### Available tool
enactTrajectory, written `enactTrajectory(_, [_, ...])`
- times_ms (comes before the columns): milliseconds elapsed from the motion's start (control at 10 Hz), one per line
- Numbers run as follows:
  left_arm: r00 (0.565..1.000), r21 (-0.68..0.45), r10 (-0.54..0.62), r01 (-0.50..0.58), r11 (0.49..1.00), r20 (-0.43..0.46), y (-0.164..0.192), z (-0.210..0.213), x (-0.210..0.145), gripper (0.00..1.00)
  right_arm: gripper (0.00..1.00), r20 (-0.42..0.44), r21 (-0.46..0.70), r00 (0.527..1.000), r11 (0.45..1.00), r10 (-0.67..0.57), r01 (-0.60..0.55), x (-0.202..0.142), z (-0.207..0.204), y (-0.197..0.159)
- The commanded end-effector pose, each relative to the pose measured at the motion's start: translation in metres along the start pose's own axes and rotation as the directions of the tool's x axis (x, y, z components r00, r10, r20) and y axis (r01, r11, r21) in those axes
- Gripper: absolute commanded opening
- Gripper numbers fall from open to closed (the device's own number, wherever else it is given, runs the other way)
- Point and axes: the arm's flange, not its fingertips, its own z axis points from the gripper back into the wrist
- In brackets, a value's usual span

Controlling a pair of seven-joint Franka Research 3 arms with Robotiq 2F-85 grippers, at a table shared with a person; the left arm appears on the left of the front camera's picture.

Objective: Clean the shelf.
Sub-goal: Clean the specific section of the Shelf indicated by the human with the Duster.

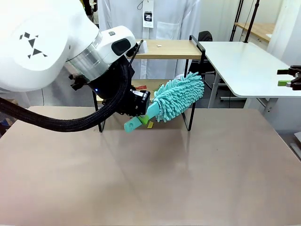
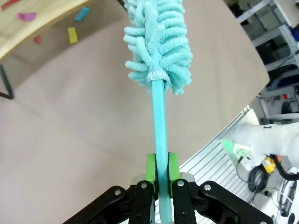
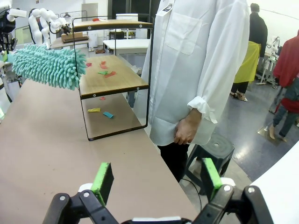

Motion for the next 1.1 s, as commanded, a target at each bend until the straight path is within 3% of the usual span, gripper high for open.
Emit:
enactTrajectory(0, [1.000,0.043,0.010,-0.011,0.999,0.010,-0.002,0.018,0.003,0.13,1.00,-0.001,-0.003,1.000,1.000,0.005,-0.005,0.003,-0.001,0.000])
enactTrajectory(400, [1.000,0.102,0.030,-0.029,0.994,-0.005,-0.009,0.023,0.008,0.13,1.00,-0.001,-0.003,1.000,1.000,0.005,-0.005,0.003,-0.001,0.000])
enactTrajectory(1000, [0.974,0.163,0.175,-0.198,0.967,0.146,-0.033,-0.026,0.045,0.13,1.00,-0.001,-0.003,1.000,1.000,0.005,-0.005,0.003,-0.001,0.000])
